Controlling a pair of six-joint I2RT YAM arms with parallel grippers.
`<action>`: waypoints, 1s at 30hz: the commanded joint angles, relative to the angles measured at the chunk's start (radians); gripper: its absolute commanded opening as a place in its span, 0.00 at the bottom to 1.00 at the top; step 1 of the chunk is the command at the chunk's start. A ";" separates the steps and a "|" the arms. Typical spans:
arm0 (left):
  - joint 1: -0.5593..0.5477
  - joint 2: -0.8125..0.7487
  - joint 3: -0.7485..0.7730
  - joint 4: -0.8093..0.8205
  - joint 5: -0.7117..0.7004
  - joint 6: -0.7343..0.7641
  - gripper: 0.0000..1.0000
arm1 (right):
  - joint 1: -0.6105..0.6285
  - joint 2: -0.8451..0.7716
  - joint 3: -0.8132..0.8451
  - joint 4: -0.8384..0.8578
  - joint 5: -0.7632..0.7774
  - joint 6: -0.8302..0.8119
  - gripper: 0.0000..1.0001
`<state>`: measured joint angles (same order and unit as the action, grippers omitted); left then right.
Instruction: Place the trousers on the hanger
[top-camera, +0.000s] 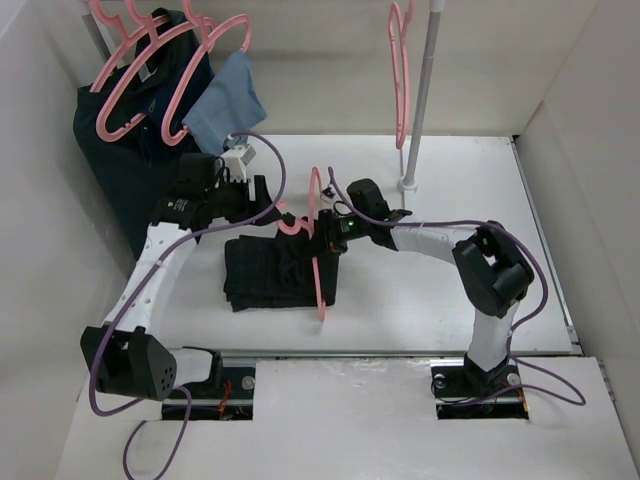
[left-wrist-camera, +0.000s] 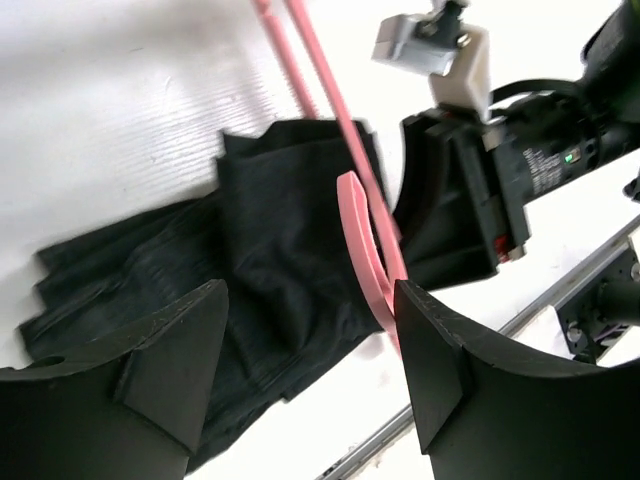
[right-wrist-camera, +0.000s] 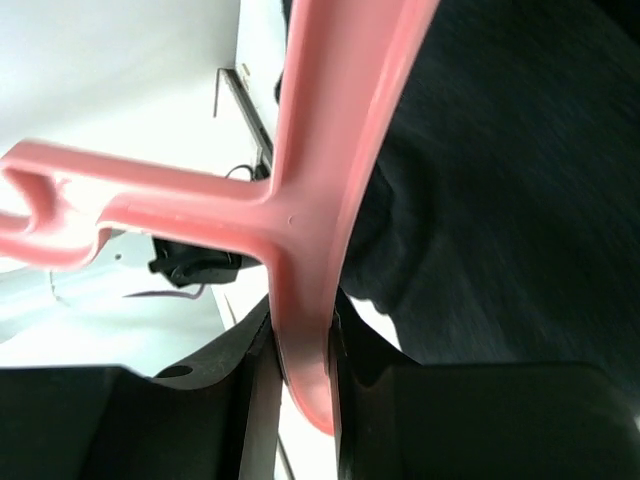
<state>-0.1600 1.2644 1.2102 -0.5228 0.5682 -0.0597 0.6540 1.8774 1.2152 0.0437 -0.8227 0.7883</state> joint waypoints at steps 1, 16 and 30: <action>0.020 0.010 -0.038 -0.025 -0.026 0.025 0.63 | -0.051 -0.057 -0.017 0.133 -0.085 -0.012 0.00; -0.056 0.041 0.095 -0.014 0.331 0.061 1.00 | -0.071 -0.032 -0.083 0.199 -0.090 0.009 0.00; 0.224 -0.088 0.008 0.116 0.544 -0.038 0.83 | -0.169 -0.101 -0.137 0.209 -0.153 -0.020 0.00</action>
<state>0.0296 1.1748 1.3010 -0.4732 1.0031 -0.0216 0.5175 1.8511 1.0908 0.1650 -0.9253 0.8043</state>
